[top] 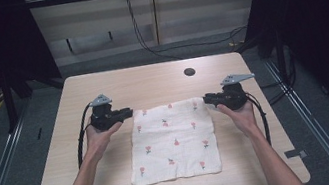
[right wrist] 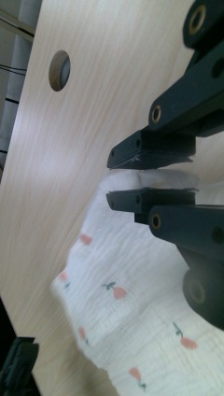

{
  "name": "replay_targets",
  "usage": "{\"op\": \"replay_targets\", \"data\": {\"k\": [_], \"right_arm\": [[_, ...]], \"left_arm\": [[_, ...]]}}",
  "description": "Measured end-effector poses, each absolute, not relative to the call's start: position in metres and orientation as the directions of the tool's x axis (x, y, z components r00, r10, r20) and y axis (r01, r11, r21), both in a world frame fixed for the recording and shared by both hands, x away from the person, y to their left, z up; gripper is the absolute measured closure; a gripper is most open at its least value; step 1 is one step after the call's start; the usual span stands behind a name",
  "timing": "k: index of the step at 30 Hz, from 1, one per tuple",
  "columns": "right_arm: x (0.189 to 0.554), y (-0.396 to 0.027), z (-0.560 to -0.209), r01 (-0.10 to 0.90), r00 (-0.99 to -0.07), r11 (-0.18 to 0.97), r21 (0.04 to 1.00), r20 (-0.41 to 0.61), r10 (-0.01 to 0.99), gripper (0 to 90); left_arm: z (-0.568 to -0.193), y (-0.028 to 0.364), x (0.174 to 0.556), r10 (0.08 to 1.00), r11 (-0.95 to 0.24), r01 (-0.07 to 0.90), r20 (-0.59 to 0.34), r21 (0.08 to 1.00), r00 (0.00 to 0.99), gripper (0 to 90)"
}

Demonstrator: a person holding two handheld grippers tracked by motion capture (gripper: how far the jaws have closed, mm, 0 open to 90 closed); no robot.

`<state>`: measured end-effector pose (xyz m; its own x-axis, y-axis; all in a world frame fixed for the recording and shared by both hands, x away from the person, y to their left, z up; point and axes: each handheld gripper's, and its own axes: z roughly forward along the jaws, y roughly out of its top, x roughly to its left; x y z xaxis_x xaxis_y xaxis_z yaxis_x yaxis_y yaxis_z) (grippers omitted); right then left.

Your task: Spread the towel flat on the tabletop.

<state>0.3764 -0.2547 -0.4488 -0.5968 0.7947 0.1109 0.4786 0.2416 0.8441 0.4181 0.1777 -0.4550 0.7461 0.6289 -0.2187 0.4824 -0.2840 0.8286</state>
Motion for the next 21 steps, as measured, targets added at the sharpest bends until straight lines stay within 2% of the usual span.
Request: {"op": "replay_targets", "data": {"k": [2, 6, 10, 15, 21], "right_arm": [[0.377, -0.254, -0.447, 0.475, -0.585, 0.250, 0.844, 0.090, 0.806, 74.2], [0.371, -0.256, -0.437, 0.482, -0.615, 0.252, 0.839, 0.120, 0.780, 70.2], [0.356, -0.251, -0.438, 0.501, -0.651, 0.310, 0.808, 0.116, 0.750, 67.1], [0.336, -0.243, -0.443, 0.513, -0.690, 0.370, 0.775, 0.115, 0.715, 65.8], [0.309, -0.231, -0.451, 0.513, -0.722, 0.417, 0.751, 0.114, 0.683, 65.1]], "left_arm": [[-0.454, 0.179, 0.417, 0.626, -0.288, 0.477, -0.214, 0.830, 0.750, 75.2], [-0.452, 0.183, 0.407, 0.623, -0.299, 0.482, -0.215, 0.823, 0.752, 63.8], [-0.453, 0.184, 0.398, 0.605, -0.333, 0.477, -0.204, 0.814, 0.769, 60.5], [-0.451, 0.191, 0.376, 0.562, -0.379, 0.474, -0.209, 0.794, 0.800, 60.5], [-0.455, 0.193, 0.342, 0.493, -0.460, 0.431, -0.181, 0.776, 0.851, 67.0]]}}
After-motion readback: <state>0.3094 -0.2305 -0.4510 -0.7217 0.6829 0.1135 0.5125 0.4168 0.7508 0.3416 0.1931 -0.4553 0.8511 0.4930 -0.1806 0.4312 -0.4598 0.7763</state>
